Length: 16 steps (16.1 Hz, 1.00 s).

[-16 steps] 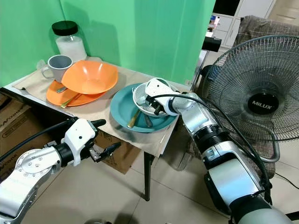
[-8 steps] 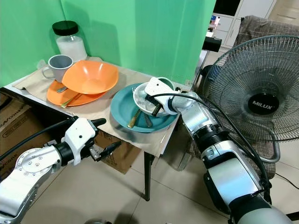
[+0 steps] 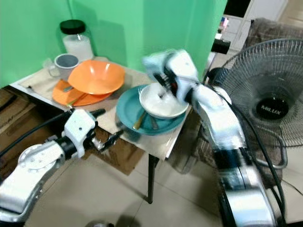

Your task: Setting the table

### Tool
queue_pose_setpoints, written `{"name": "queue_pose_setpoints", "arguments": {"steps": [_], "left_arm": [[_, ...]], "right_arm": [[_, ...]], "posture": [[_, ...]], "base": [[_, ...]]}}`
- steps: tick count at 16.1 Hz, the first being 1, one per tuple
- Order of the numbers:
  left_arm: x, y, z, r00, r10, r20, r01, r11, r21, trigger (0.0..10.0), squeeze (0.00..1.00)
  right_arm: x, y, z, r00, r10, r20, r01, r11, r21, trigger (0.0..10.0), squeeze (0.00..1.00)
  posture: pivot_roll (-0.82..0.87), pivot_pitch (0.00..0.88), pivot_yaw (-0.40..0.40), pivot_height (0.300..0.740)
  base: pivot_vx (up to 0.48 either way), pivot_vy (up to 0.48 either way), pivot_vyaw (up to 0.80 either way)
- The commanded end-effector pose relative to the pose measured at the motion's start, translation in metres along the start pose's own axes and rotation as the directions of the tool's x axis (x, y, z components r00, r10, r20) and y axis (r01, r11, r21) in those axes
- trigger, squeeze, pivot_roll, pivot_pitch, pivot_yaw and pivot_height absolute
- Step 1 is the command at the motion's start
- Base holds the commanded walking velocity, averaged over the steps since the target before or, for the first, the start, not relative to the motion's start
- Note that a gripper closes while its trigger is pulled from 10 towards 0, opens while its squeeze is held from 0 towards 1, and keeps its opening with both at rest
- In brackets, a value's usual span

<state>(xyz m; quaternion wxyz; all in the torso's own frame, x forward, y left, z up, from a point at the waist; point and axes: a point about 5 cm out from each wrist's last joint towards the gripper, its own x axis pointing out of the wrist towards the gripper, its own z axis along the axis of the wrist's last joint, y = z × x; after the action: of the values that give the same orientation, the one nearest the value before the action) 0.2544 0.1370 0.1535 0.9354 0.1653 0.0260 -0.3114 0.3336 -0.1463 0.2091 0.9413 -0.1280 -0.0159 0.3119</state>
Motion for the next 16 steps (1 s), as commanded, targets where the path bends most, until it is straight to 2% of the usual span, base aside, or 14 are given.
{"name": "queue_pose_setpoints", "arguments": {"steps": [1,4,5,6,7,9,11,12,14,16], "left_arm": [[0.001,0.004,0.004,0.994,0.106,0.01,-0.106,0.994,0.006,10.0,0.0],[0.001,0.004,0.006,0.975,0.219,0.017,-0.219,0.976,-0.016,10.0,0.0],[0.003,0.003,0.009,0.964,0.264,0.037,-0.263,0.964,-0.028,10.0,0.0],[0.003,0.003,0.009,0.964,0.264,0.037,-0.263,0.964,-0.028,10.0,0.0],[0.006,0.003,0.011,0.953,0.3,0.043,-0.298,0.953,-0.043,10.0,0.0],[0.008,0.003,0.012,0.95,0.309,0.042,-0.307,0.95,-0.047,10.0,0.0],[0.009,0.002,0.007,0.944,0.33,-0.005,-0.33,0.943,-0.055,10.0,0.0],[0.008,0.002,0.007,0.945,0.328,-0.01,-0.328,0.942,-0.069,10.0,0.0],[0.008,0.003,0.008,0.943,0.333,-0.015,-0.332,0.932,-0.146,10.0,0.0],[0.009,0.006,0.008,0.938,0.347,-0.014,-0.345,0.927,-0.146,10.0,0.0]], "right_arm": [[-0.023,-0.005,0.013,0.991,-0.105,0.088,0.101,0.994,0.047,10.0,0.0],[-0.055,0.001,0.002,0.962,-0.253,0.105,0.236,0.961,0.146,10.0,0.0],[-0.073,0.008,-0.008,0.933,-0.351,0.083,0.336,0.929,0.153,10.0,0.0],[-0.073,0.008,-0.008,0.933,-0.351,0.083,0.336,0.929,0.153,10.0,0.0],[-0.077,0.018,-0.014,0.922,-0.382,0.065,0.369,0.916,0.158,10.0,0.0],[-0.075,0.024,-0.018,0.918,-0.393,0.051,0.38,0.911,0.16,10.0,0.0],[-0.069,0.026,-0.034,0.863,-0.502,-0.055,0.503,0.847,0.173,10.0,0.0],[-0.067,0.027,-0.038,0.853,-0.515,-0.082,0.521,0.835,0.179,10.0,0.0],[-0.061,0.029,-0.04,0.842,-0.528,-0.105,0.538,0.819,0.198,10.0,0.0],[-0.057,0.033,-0.04,0.848,-0.519,-0.107,0.53,0.826,0.191,10.0,0.0]], "posture": [[0.08,0.0,-0.018,0.74],[0.07,0.0,-0.004,0.74],[0.06,0.0,0.001,0.74],[0.06,0.0,0.001,0.74],[0.06,0.0,0.003,0.74],[0.06,0.0,0.002,0.74],[0.06,0.0,0.003,0.74],[0.06,0.0,0.004,0.74],[0.05,0.0,0.017,0.74],[0.05,0.0,0.017,0.74]], "base": [[0.0,0.0,0.0],[0.0,0.0,0.0],[0.0,0.0,-0.8],[0.0,0.0,-0.8],[0.0,0.0,-0.8],[0.0,0.0,-0.8],[0.0,0.0,-0.8],[0.0,0.0,-0.8],[0.0,0.0,-0.8],[0.0,0.0,-0.8]]}}
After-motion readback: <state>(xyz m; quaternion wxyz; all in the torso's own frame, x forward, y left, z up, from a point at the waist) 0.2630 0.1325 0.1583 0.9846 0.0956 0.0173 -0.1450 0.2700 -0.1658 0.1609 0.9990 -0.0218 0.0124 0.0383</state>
